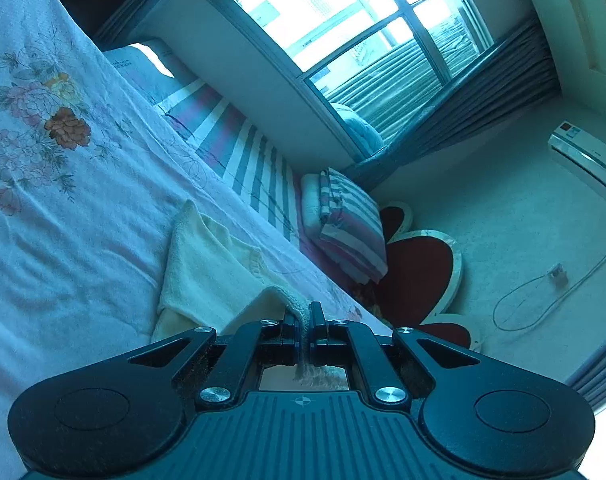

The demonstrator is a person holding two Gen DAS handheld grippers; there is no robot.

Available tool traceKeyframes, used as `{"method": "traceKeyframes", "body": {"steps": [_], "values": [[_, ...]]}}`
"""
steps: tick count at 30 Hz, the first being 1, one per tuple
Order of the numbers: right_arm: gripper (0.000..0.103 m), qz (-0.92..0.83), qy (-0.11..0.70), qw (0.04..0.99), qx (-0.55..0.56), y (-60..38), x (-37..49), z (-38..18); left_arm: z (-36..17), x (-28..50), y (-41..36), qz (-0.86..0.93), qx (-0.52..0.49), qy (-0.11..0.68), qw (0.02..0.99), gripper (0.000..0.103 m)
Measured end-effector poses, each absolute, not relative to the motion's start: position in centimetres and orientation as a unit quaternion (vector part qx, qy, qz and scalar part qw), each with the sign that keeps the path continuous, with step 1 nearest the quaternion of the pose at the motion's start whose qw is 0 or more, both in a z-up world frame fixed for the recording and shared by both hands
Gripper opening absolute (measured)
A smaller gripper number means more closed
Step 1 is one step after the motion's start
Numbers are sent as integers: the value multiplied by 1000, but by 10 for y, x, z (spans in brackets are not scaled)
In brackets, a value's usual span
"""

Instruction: Fold small clothes

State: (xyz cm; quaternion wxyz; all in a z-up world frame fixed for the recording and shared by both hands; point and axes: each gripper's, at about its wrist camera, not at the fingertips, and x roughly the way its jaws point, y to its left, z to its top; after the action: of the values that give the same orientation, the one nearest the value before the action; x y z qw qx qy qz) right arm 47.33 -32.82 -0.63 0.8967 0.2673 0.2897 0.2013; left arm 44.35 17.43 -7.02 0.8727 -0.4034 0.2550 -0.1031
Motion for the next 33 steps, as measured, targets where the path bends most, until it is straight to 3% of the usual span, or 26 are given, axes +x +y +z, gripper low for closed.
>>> {"method": "traceKeyframes", "body": {"steps": [18, 29, 30, 33], "values": [[5, 198, 362, 851, 323, -339, 604, -96, -131, 587, 166, -61, -384, 317, 865, 3], [6, 217, 383, 839, 321, -335, 649, -113, -156, 630, 168, -31, -375, 345, 860, 4], [7, 219, 384, 838, 320, -335, 652, -113, -157, 632, 168, -22, -370, 348, 861, 4], [23, 208, 372, 854, 299, -334, 658, -109, -159, 638, 168, -22, -367, 352, 861, 4]]}}
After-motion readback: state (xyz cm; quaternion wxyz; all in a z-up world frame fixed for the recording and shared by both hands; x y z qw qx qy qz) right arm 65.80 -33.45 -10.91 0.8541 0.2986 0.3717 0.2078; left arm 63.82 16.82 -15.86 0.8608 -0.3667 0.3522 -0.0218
